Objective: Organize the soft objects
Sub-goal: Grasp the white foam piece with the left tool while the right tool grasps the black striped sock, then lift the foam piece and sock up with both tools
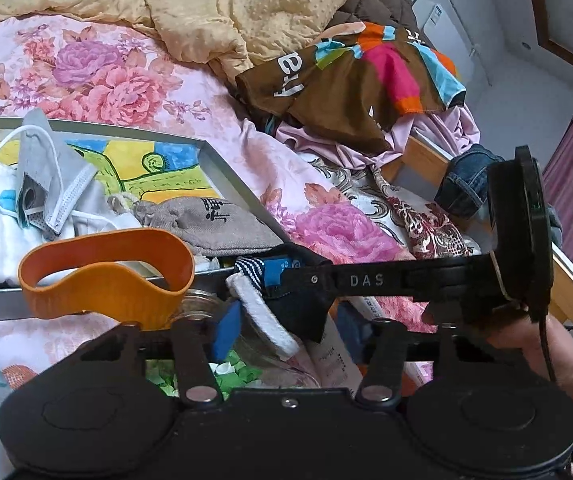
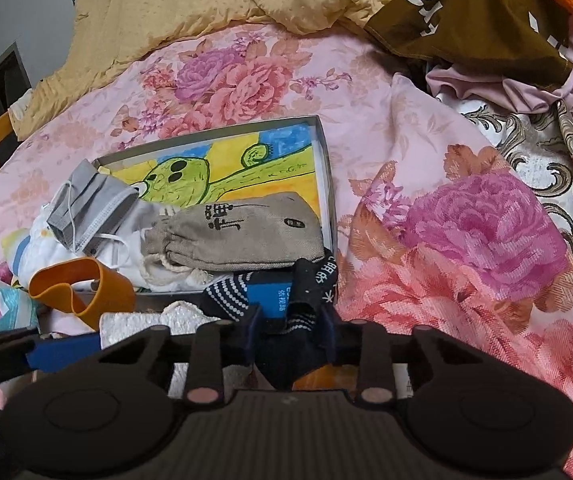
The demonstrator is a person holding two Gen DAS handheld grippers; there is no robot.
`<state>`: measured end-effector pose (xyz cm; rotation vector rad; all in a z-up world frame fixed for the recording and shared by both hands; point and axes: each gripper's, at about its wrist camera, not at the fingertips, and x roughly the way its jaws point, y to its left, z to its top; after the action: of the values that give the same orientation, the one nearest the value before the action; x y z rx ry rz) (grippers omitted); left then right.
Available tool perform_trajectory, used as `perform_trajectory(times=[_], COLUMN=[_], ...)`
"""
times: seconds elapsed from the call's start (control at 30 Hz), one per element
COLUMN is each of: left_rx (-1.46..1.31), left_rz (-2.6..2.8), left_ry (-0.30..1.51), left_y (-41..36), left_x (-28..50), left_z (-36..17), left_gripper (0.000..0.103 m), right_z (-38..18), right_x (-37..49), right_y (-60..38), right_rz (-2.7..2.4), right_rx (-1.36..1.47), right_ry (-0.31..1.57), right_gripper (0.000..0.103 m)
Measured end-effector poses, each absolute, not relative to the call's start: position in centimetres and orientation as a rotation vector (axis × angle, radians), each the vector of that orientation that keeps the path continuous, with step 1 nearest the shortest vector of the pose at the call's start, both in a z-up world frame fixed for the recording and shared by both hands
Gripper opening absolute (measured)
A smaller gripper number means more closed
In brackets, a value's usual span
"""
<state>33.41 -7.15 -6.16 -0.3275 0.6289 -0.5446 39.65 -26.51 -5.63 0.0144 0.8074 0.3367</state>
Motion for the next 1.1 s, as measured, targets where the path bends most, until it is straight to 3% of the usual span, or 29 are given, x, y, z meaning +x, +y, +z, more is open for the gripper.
perform_trajectory(times=[0.3,0.5,0.67,0.77,0.87,1.1], left_rx=[-0.313,-0.296,-0.301,-0.318,-0.323,-0.339], left_rz=[-0.532,-0.507,-0.492,-0.485,-0.489,-0.49], left_ry=[0.644,0.672,0.677,0.677,0.662,0.628], left_y=[-7.8,-8.2,-8.0,-7.8,-7.6,-7.2], left_x=[34.0,34.6,34.6,34.5,34.2,33.4], left_z=[-6.7,-6.9,-6.8,-6.6,-6.1,-5.0], left_gripper=[0.038,0.025,0.02,0.017,0.01,0.01], right_z=[-5.6,-5.7,-5.2,-4.6,-3.9,-2.6], right_x=[39.7,39.6,39.1,38.6,38.0,36.9], right_y=[-26.8,-26.6,-26.3,-25.9,-25.6,-25.4], right_rz=[0.332,0.322,0.322,0.317,0.312,0.298], right_rx=[0.043,0.032,0.017,-0.014,-0.033,-0.043], right_ry=[0.819,0.82,0.786,0.749,0.701,0.629], right_gripper=[0.027,0.02,0.004,0.001,0.0,0.0])
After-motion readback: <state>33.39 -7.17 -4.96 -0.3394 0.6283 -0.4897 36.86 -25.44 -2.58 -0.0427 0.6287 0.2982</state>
